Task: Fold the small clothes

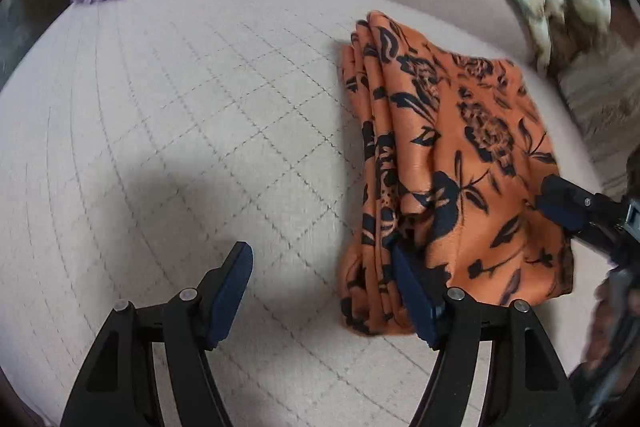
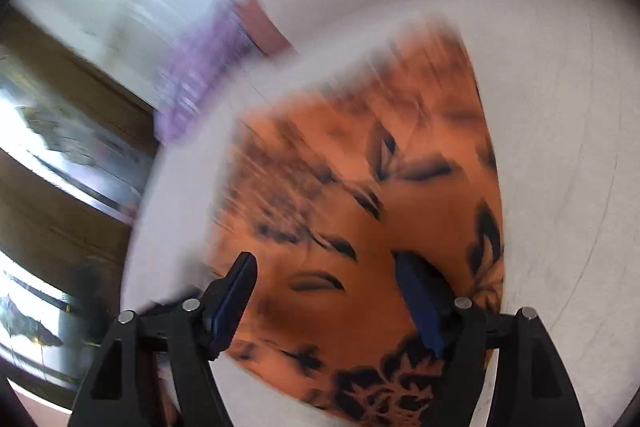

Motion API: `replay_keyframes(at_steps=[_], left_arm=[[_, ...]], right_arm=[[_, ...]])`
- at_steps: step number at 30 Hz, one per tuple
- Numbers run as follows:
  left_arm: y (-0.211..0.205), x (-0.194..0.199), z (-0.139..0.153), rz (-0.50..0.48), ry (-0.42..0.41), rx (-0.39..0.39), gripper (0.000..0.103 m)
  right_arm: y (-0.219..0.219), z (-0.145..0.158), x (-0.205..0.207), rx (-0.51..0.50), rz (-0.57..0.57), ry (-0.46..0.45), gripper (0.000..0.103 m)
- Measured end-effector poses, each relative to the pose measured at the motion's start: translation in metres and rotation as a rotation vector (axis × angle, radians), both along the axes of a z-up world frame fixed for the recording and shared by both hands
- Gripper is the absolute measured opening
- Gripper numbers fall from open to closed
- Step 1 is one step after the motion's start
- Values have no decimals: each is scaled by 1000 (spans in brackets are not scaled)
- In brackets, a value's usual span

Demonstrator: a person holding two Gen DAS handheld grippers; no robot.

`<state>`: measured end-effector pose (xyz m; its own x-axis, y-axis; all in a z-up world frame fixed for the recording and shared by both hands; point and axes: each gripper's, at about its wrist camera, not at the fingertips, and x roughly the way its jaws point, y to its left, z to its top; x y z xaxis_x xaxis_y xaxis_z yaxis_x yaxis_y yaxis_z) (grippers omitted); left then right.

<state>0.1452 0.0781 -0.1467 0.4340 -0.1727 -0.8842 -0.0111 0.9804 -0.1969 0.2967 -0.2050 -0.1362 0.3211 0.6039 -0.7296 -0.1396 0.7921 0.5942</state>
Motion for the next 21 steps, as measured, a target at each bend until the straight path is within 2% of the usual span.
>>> replay_keyframes(at_steps=[1, 3, 6, 7, 8, 9, 12, 15, 19, 21], left_arm=[[0, -3, 5, -6, -23, 12, 72], [-2, -5, 8, -28, -40, 41, 72], [-2, -4, 6, -24, -27, 32, 72], [0, -4, 6, -14, -25, 22, 72], [0, -4, 8, -8, -25, 21, 72], [0, -5, 12, -4, -32, 28, 72], [2, -18, 27, -10, -63, 73, 72], [0, -25, 38, 7, -106, 103, 77], [-2, -36, 56, 11, -146, 111, 77], [-4, -44, 64, 11, -159, 103, 77]], right_arm=[[-1, 8, -3, 11, -15, -47, 75], [-1, 25, -2, 11, -26, -72, 75], [1, 52, 17, 50, -37, -154, 76], [-2, 58, 24, 63, -49, -157, 78], [-6, 54, 37, 78, -77, -141, 81], [-6, 45, 48, 83, -108, -114, 87], [-7, 4, 74, 4, -131, 43, 88], [1, 37, 52, 15, -100, -100, 88], [8, 76, 2, -95, -57, -259, 88], [7, 85, -22, -121, -45, -302, 89]])
